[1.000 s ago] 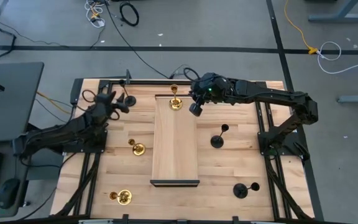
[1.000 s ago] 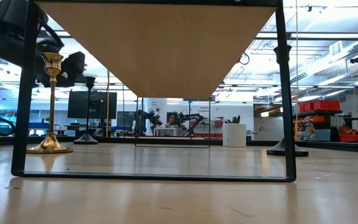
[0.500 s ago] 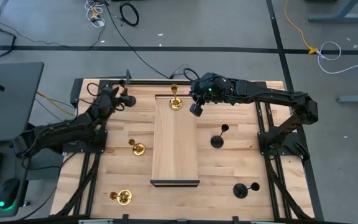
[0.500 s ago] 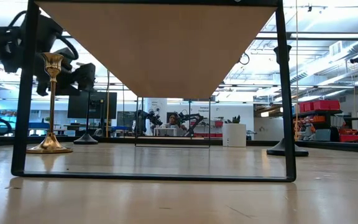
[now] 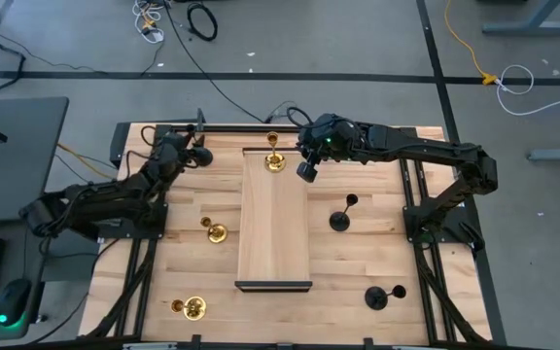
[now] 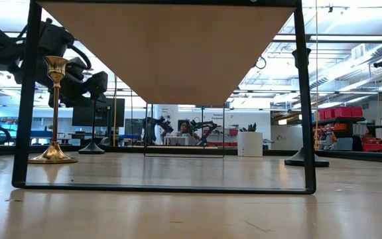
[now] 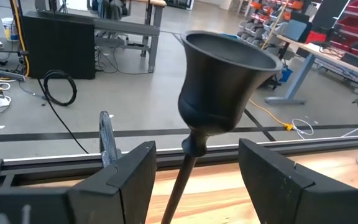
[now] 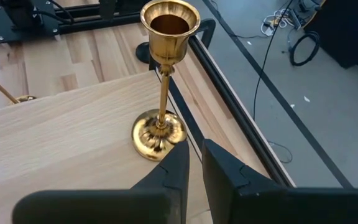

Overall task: Pick & Place candle stick holders
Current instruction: Put the top left black candle holder on the shelf

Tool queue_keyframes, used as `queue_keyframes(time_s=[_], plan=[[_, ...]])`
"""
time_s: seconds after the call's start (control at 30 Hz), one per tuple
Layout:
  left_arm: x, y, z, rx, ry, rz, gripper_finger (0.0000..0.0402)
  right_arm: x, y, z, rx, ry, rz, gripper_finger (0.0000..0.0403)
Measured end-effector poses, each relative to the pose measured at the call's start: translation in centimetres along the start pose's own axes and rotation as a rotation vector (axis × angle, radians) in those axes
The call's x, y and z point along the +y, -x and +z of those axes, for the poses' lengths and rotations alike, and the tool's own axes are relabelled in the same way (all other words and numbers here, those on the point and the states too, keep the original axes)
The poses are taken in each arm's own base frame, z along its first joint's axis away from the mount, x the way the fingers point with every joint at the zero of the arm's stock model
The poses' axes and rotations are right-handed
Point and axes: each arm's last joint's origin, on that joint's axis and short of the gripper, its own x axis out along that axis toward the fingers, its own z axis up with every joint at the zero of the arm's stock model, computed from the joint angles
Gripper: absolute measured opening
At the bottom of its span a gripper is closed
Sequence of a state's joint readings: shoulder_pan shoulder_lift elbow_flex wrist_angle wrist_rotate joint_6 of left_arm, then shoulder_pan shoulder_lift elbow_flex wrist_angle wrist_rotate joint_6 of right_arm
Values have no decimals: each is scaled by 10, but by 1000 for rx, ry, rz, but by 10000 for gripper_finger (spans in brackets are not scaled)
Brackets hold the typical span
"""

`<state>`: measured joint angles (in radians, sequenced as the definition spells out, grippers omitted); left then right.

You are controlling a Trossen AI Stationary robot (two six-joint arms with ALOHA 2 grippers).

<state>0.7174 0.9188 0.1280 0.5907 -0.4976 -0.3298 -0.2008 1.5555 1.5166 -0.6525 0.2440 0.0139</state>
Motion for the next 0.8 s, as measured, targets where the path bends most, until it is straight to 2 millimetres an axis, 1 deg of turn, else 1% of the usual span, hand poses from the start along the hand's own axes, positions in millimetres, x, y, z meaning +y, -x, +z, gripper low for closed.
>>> queue_keyframes(time_s=[0.23, 0.33, 0.53, 0.8], plan=[[0, 0, 0, -1, -1, 0, 227, 0, 0, 0, 0, 7, 0, 48], [0, 0, 0, -1, -1, 1, 215, 0, 0, 0, 0, 7, -1, 48], [0, 0, 0, 0, -1, 1, 164, 0, 0, 0, 0, 7, 0, 48], [-1, 0, 0, 9, -2, -26, 85, 0, 0, 0, 0, 7, 0, 48]])
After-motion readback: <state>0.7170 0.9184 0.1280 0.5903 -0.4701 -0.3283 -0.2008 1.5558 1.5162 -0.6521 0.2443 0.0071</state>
